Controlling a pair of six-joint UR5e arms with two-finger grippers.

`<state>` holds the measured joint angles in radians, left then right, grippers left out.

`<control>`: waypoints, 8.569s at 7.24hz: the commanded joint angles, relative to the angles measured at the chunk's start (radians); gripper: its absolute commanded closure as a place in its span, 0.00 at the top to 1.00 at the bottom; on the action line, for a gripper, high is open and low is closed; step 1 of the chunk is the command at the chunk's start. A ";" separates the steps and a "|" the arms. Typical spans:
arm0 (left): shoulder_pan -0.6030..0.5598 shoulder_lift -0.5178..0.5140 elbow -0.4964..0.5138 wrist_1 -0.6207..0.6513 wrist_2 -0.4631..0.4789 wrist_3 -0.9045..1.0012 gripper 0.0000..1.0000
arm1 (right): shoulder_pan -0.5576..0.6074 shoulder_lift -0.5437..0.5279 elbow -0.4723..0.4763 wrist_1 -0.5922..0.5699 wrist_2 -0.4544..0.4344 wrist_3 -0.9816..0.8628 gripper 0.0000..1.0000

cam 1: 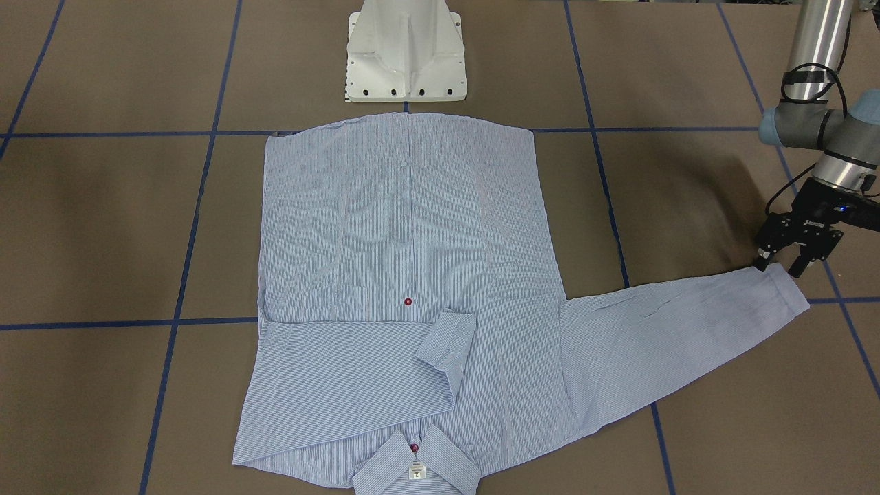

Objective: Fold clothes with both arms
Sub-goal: 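Lower the left gripper to the cuff of the other sleeve and grasp, then carry the sleeve with the left gripper across onto the shirt front, then release the sleeve with the left gripper while the right gripper moves toward the hem, then lower both grippers to the hem corners nearest the robot and grasp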

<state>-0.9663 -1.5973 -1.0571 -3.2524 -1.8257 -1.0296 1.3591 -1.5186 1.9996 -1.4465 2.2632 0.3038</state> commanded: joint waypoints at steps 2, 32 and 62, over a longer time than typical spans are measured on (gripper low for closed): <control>0.006 0.005 -0.001 -0.003 0.000 0.002 0.62 | 0.000 -0.002 -0.001 0.000 -0.001 0.000 1.00; 0.517 -0.751 -0.239 0.412 0.289 -0.152 1.00 | -0.002 0.012 -0.013 0.000 -0.001 0.018 1.00; 0.836 -0.030 -0.980 1.290 0.324 -0.360 0.48 | -1.258 -0.250 0.245 0.308 -1.016 1.249 1.00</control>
<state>-0.1315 -1.6274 -2.0384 -1.9622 -1.5016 -1.3901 0.1032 -1.7692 2.2466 -1.1382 1.2507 1.5513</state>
